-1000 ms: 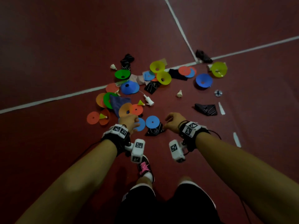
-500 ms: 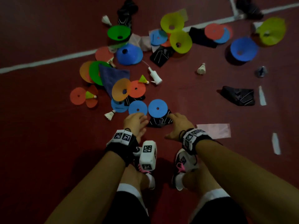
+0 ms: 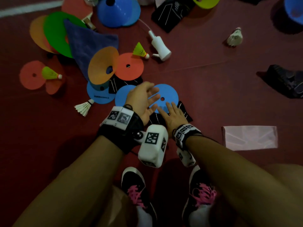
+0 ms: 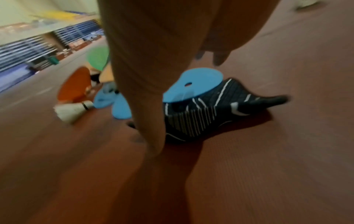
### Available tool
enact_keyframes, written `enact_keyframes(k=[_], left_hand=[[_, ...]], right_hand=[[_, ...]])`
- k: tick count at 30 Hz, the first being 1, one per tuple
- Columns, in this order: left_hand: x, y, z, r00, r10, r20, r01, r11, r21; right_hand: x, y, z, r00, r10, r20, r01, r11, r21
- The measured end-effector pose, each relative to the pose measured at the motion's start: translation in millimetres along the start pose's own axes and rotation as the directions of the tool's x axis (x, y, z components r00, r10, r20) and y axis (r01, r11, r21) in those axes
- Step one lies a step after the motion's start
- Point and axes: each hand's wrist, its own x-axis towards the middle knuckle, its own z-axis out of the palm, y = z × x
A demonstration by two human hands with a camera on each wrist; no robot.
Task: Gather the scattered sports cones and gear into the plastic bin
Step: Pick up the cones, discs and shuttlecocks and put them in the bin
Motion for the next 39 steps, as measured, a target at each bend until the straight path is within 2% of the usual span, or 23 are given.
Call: enact_keyframes(k=[3, 6, 10, 13, 15, 16, 19, 21, 23, 25, 26, 28, 30, 32, 33, 34, 35, 36, 37, 38, 39], left_hand=[[10, 17, 9, 0.985, 0.137, 0.103, -0.143, 0.989, 0.050], [12, 32, 16, 0.957, 0.233, 0.175, -0.252, 0.962, 0.099], [17, 37, 18, 0.961, 0.204, 0.187, -0.224, 0.970, 0.097], [18, 35, 23, 0.958, 0.224, 0.178, -0.244, 0.965, 0.100], [25, 34, 22, 0.946, 0.290, 0.146, -0.312, 0.936, 0.165], [28, 34, 22, 0.935, 0.330, 0.132, -0.351, 0.914, 0.204], [40, 40, 17, 0.894, 0.437, 0.099, -0.446, 0.847, 0.290], [47, 43, 11, 0.853, 0.508, 0.118, -0.513, 0.777, 0.365], [51, 41, 9, 0.823, 0.523, 0.222, -0.555, 0.659, 0.507], [55, 31, 9, 0.835, 0.430, 0.344, -0.537, 0.493, 0.685], [55, 26, 10, 0.855, 0.357, 0.376, -0.507, 0.422, 0.751], [53, 18, 12, 0.872, 0.258, 0.415, -0.485, 0.352, 0.800], [51, 15, 15, 0.831, 0.285, 0.479, -0.555, 0.362, 0.749], [51, 12, 20, 0.754, 0.335, 0.566, -0.657, 0.387, 0.647], [49, 10, 23, 0.717, 0.362, 0.596, -0.697, 0.400, 0.595], [45, 6, 28, 0.696, 0.380, 0.609, -0.717, 0.403, 0.568], [44, 1, 32, 0.681, 0.406, 0.609, -0.732, 0.390, 0.558], [42, -2, 34, 0.669, 0.431, 0.605, -0.743, 0.366, 0.560], [41, -7, 40, 0.656, 0.441, 0.612, -0.754, 0.339, 0.563], [41, -9, 42, 0.648, 0.450, 0.615, -0.760, 0.319, 0.567], [42, -11, 46, 0.642, 0.448, 0.622, -0.764, 0.307, 0.567]], right_hand=[[37, 8, 16, 1.000, 0.009, -0.009, -0.010, 0.996, -0.088], [55, 17, 24, 0.998, 0.011, 0.056, -0.006, 0.996, -0.085], [51, 18, 16, 0.998, -0.038, -0.056, 0.038, 0.999, -0.015], [48, 10, -7, 0.989, 0.138, -0.051, -0.127, 0.976, 0.177], [52, 9, -22, 0.955, 0.289, -0.071, -0.231, 0.872, 0.431], [53, 10, -31, 0.930, 0.359, -0.080, -0.249, 0.776, 0.580], [50, 12, -65, 0.850, 0.518, -0.097, -0.124, 0.375, 0.919], [42, 11, -92, 0.811, 0.578, -0.094, 0.024, 0.127, 0.992], [33, 9, -119, 0.798, 0.593, -0.111, 0.151, -0.018, 0.988], [22, 2, -141, 0.817, 0.556, -0.150, 0.267, -0.135, 0.954], [15, -2, -150, 0.838, 0.515, -0.180, 0.311, -0.179, 0.933], [-1, -10, -163, 0.875, 0.433, -0.215, 0.337, -0.229, 0.913], [-13, -12, -167, 0.904, 0.372, -0.211, 0.303, -0.209, 0.930], [-22, -8, -166, 0.936, 0.311, -0.164, 0.236, -0.212, 0.948], [-24, -5, -164, 0.949, 0.290, -0.124, 0.206, -0.272, 0.940], [-27, -1, -159, 0.949, 0.299, -0.101, 0.215, -0.380, 0.900], [-29, 4, -154, 0.940, 0.332, -0.083, 0.244, -0.481, 0.842], [-27, 10, -147, 0.915, 0.401, -0.037, 0.262, -0.522, 0.812], [-29, 22, -137, 0.869, 0.494, 0.020, 0.260, -0.492, 0.831], [-31, 32, -126, 0.795, 0.603, 0.075, 0.217, -0.397, 0.892], [-35, 46, -110, 0.698, 0.708, 0.107, 0.138, -0.279, 0.950]])
